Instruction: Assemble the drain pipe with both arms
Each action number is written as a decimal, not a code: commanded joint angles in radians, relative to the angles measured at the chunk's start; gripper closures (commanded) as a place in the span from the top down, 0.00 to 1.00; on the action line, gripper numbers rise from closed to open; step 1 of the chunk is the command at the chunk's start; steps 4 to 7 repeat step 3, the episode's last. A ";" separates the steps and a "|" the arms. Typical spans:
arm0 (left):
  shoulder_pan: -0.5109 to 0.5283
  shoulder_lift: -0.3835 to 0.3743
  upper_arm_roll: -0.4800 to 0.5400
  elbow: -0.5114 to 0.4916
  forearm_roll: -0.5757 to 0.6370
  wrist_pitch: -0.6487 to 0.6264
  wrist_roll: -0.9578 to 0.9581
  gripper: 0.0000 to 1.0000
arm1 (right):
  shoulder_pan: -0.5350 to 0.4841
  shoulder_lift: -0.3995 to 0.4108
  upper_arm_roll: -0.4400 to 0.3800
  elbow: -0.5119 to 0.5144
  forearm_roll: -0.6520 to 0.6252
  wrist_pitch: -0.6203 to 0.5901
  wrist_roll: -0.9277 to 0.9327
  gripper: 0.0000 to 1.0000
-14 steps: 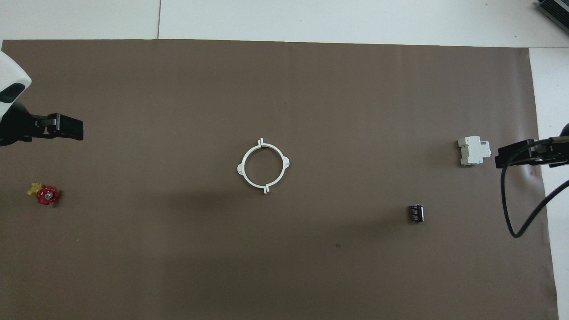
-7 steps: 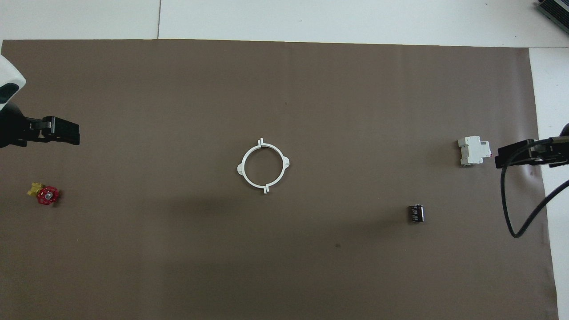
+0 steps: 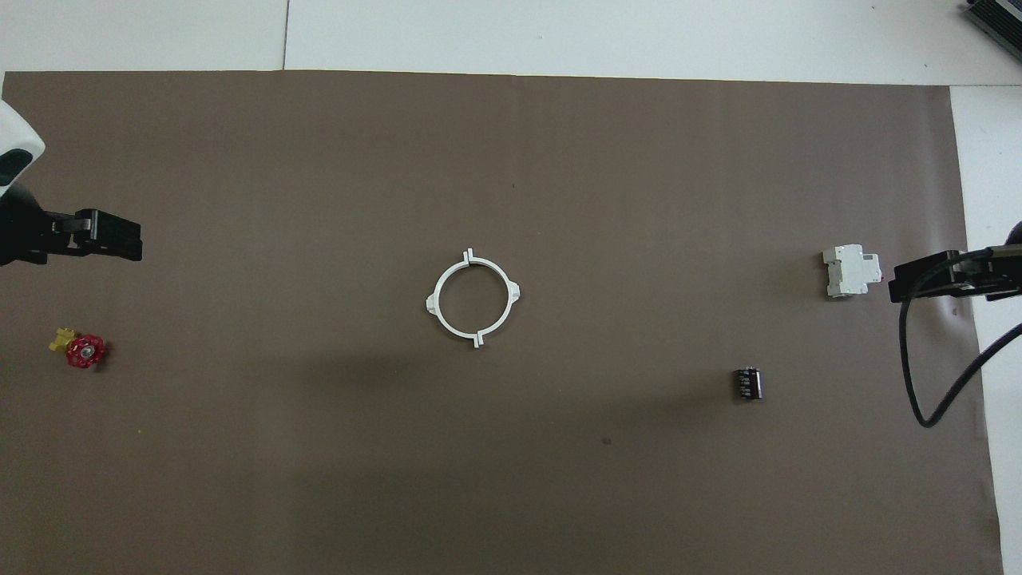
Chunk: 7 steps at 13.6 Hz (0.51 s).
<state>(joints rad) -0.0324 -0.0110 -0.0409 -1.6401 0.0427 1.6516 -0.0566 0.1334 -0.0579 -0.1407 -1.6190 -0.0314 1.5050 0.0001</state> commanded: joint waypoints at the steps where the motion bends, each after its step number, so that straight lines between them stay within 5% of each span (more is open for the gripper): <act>1: 0.016 0.014 -0.011 0.026 -0.015 -0.019 -0.006 1.00 | -0.006 -0.013 0.001 -0.009 0.016 0.007 -0.011 1.00; 7: 0.014 0.014 -0.011 0.026 -0.015 -0.019 -0.006 1.00 | -0.006 -0.013 0.001 -0.009 0.016 0.007 -0.011 1.00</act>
